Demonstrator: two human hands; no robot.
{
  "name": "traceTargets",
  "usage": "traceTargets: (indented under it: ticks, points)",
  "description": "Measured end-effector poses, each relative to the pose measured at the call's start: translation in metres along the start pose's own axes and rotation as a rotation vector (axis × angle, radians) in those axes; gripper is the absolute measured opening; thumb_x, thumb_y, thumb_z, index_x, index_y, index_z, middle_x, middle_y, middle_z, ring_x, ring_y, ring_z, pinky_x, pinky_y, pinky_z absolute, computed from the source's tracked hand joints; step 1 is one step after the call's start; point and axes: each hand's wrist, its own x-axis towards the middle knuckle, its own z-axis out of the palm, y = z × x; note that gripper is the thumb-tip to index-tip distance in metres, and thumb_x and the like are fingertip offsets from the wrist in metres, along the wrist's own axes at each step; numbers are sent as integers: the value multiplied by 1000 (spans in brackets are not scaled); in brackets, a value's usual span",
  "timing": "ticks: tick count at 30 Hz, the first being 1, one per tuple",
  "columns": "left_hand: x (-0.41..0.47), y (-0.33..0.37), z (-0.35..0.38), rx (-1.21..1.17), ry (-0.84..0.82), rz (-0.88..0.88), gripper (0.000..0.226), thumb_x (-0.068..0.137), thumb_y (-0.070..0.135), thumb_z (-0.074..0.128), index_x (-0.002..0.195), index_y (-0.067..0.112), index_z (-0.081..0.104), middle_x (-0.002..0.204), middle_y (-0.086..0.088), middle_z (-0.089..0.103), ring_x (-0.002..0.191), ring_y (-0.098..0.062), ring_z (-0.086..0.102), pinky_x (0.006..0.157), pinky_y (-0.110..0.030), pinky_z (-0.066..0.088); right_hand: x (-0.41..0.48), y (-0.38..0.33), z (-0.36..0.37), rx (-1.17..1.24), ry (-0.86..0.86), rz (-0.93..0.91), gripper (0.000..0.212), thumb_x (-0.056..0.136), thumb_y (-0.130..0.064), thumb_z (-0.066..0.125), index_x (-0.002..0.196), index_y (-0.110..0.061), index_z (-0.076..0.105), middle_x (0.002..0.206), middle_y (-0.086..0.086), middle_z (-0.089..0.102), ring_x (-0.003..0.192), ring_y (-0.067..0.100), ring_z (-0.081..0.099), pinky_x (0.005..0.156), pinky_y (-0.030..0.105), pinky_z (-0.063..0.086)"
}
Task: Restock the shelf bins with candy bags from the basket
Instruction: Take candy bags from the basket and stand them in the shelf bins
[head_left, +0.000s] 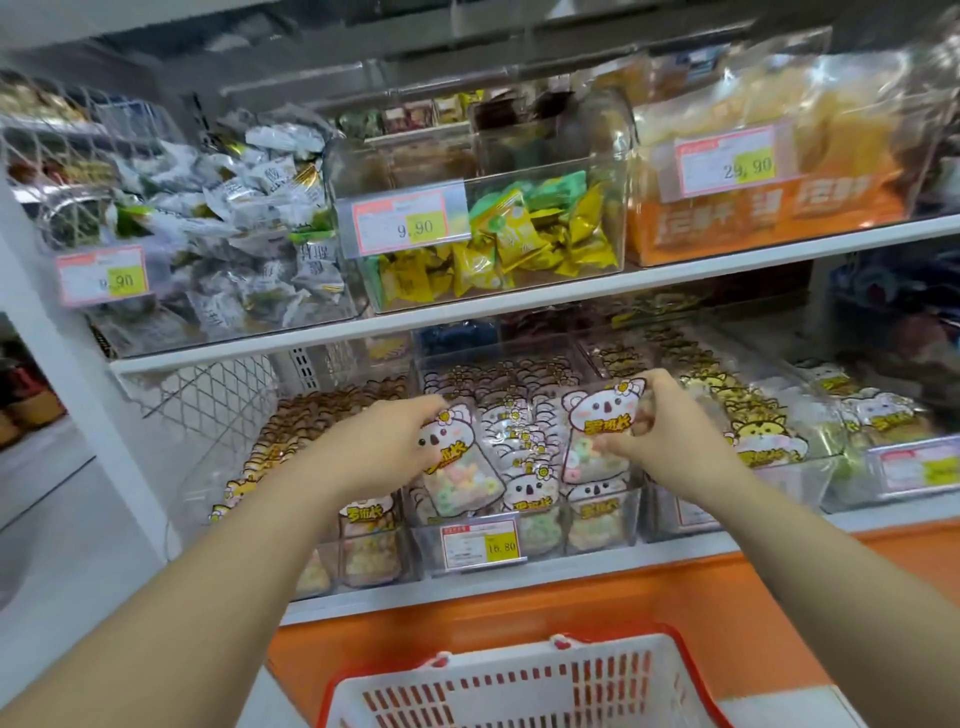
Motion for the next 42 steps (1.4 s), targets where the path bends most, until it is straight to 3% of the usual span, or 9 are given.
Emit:
traceTargets:
  ticks: [4, 8, 11, 13, 16, 19, 28, 37, 42]
  points:
    - [5, 14, -5, 236, -24, -7, 44, 103, 30, 49, 144, 37, 37, 137, -1, 55, 116, -25, 56, 83, -39, 50, 2, 5, 4, -149, -52, 7, 48, 79, -25, 84, 97, -17, 39, 74, -4, 47, 62, 11, 47, 54, 26, 37]
    - [12, 17, 7, 354, -86, 1, 46, 103, 26, 47, 147, 36, 37, 138, -5, 57, 116, -28, 58, 79, -38, 47, 5, 12, 9, -235, -30, 2, 74, 75, -29, 87, 129, -24, 38, 82, -3, 57, 74, 16, 60, 60, 31, 46]
    - [19, 15, 24, 335, -96, 31, 40, 102, 21, 49, 141, 27, 43, 137, -7, 56, 119, -30, 57, 88, -41, 51, 7, 14, 11, -316, -1, -64, 92, 74, -30, 87, 145, -31, 30, 121, 2, 58, 94, 25, 63, 79, 38, 52]
    - [22, 13, 31, 337, -104, 42, 34, 101, 21, 52, 134, 23, 45, 133, -8, 57, 116, -32, 57, 87, -41, 51, 6, 10, 11, -494, 1, -187, 80, 78, -33, 83, 142, -35, 36, 137, 1, 45, 105, 24, 58, 88, 37, 50]
    - [20, 14, 43, 415, -88, 63, 37, 97, 21, 61, 131, 22, 45, 128, -6, 59, 116, -32, 59, 77, -37, 45, 5, -1, 14, -847, -2, -411, 52, 85, -39, 74, 131, -33, 50, 135, -6, 45, 122, 21, 43, 103, 37, 37]
    - [19, 13, 54, 516, -12, 41, 40, 95, 7, 56, 131, 22, 46, 125, -6, 61, 114, -31, 61, 73, -37, 44, 9, -8, 19, -1023, -61, -452, 36, 90, -36, 67, 123, -31, 53, 125, -10, 58, 119, 22, 45, 102, 39, 33]
    - [21, 11, 72, 543, 64, 78, 31, 97, 20, 60, 125, 14, 50, 120, -7, 62, 110, -31, 63, 81, -36, 50, 18, 7, 34, -1122, -151, -397, 22, 90, -26, 65, 110, -28, 56, 109, -4, 68, 113, 26, 51, 99, 40, 33]
    - [27, 8, 51, 410, -86, 78, 29, 95, 33, 60, 117, 15, 60, 119, -11, 65, 110, -31, 61, 76, -35, 45, 19, -7, 25, -1201, -217, -392, 17, 90, -18, 65, 90, -27, 51, 98, -8, 68, 101, 20, 62, 107, 41, 30]
    - [35, 16, 55, 427, -94, 112, 30, 93, 30, 63, 117, 13, 63, 115, -10, 66, 109, -31, 62, 79, -35, 47, 18, -19, 28, -1096, -326, -339, 24, 89, -7, 61, 95, -30, 60, 94, -2, 61, 95, 23, 62, 78, 31, 47]
